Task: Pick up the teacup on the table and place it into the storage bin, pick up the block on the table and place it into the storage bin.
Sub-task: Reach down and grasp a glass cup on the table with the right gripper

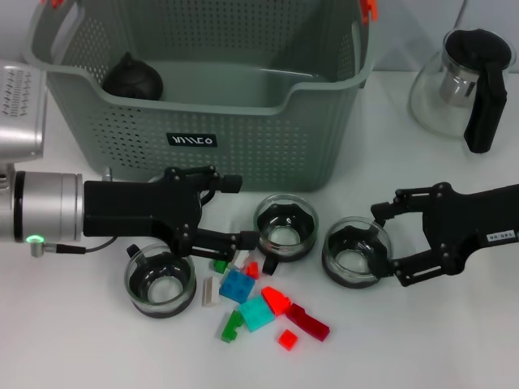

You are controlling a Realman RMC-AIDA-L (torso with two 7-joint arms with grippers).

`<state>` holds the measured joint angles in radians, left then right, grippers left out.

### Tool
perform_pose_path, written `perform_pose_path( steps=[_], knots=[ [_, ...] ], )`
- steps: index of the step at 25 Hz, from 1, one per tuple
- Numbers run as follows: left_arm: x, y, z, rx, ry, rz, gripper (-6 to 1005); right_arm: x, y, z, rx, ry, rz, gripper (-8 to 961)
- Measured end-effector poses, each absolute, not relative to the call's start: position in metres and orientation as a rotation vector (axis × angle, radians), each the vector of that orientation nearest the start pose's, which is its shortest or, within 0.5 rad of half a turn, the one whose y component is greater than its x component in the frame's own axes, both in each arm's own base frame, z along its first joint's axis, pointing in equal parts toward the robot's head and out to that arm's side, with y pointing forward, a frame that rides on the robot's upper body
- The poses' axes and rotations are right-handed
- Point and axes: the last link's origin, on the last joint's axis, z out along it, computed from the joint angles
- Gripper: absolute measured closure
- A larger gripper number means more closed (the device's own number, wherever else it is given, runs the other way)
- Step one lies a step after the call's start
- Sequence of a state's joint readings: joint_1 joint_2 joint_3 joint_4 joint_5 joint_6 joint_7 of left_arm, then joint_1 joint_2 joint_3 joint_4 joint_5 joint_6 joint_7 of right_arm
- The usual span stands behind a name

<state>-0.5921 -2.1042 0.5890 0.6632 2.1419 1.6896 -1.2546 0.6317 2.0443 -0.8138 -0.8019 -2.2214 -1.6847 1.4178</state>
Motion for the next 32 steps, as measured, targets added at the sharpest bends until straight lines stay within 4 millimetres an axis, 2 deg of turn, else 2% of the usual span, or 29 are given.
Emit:
perform_pose_path(
  steps=[15,32],
  knots=[
    [-0.244,0.322,-0.009,-2.870,-0.402,-0.723,70,0.220,0.346,0.003,-3.111,0.291,0.172,42],
    [-0.248,0.320,-0.008,-2.864,-0.417,-0.714,71,0.202,0.360,-0.041,-3.125,0.250,-0.244,42]
  ],
)
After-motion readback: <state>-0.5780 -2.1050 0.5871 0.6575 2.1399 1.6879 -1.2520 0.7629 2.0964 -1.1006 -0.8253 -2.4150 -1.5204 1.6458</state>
